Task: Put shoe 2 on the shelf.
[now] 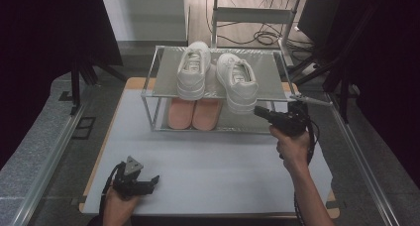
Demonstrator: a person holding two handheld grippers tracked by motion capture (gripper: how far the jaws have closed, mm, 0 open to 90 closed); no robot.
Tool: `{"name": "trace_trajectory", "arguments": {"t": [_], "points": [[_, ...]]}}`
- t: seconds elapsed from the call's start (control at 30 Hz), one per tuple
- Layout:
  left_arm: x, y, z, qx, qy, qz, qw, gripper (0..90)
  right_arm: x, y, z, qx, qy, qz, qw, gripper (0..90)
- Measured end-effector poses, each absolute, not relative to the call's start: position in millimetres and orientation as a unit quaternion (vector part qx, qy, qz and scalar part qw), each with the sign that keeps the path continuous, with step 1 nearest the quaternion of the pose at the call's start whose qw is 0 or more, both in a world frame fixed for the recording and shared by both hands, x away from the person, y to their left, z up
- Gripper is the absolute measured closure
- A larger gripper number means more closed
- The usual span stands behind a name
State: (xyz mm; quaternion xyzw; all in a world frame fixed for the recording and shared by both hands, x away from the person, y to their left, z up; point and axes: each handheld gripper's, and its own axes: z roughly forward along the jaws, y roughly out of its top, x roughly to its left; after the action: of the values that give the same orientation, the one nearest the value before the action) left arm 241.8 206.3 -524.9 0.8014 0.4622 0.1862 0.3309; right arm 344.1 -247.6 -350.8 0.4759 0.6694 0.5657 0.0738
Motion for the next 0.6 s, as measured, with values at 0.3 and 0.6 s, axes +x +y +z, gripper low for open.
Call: {"name": "trace_trajectory", "arguments": {"t": [0.3,0.6], "points": [[241.8,206.2,-524.9,0.802,0.462,0.187,0.331,13.8,359.3,-223.2,-354.9,0.485,0.661,0.568,0.076,89.6],[241.8,206.4,-524.8,0.802,0.461,0.186,0.33,13.8,371.4,-208.4,-356.8,0.488,0.659,0.567,0.077,89.6]]}}
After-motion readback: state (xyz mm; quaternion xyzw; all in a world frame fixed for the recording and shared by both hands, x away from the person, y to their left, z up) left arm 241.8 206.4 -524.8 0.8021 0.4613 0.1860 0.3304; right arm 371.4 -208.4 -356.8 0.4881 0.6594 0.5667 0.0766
